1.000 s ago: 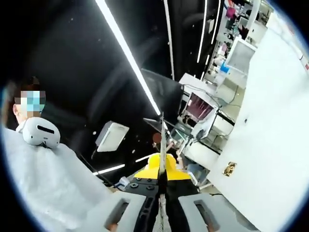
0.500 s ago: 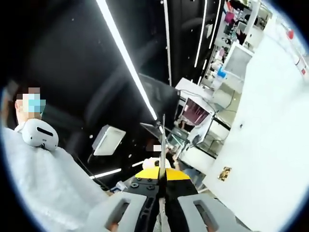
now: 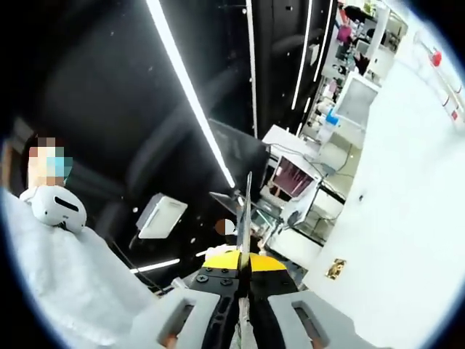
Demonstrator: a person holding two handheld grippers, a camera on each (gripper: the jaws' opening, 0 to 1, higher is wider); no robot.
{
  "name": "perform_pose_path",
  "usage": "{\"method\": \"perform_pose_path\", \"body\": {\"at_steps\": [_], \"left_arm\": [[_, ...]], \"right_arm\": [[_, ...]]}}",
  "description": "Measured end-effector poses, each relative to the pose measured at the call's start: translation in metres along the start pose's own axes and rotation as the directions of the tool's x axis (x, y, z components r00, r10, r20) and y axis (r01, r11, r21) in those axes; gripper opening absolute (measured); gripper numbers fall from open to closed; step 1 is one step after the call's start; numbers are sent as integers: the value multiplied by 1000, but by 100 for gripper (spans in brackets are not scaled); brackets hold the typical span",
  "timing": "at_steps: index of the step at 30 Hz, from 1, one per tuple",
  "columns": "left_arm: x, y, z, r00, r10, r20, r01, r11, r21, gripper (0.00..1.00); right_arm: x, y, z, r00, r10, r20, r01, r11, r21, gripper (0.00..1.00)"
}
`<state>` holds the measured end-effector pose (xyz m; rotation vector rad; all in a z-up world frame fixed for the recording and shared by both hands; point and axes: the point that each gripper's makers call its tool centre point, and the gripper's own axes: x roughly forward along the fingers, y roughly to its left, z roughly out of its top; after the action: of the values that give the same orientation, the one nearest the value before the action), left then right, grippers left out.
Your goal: Arrange the skincare products in the storage area until every visible bottle or jar stands upright without overlapping.
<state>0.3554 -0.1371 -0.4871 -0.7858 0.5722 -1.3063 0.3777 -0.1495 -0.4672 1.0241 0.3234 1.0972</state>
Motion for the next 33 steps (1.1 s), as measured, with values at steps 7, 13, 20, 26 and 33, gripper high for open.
{"method": "perform_pose_path", "body": {"at_steps": [7,13,20,26,33], "left_arm": [[-2,-3,5,1000,9,19,-10,999,49,0],[-11,-3,24,995,4,98,-5,1000,9,0],[-25,7,47,992,65,111,-67,998,11,0],[-29,13,60,987,84,135,-83,996,-13,0],[-26,19,71,987,90,133,-87,996,-32,0]], "right_arm": [[1,2,-6,998,-46,-36,42,994,-99,2],[-2,5,-6,988,-140,-63,119,958,-262,26],[-17,0,9,952,-306,-8,266,841,-471,34],[-37,-23,12,890,-453,49,407,742,-533,44],[-53,-28,18,804,-586,97,484,552,-679,54]]}}
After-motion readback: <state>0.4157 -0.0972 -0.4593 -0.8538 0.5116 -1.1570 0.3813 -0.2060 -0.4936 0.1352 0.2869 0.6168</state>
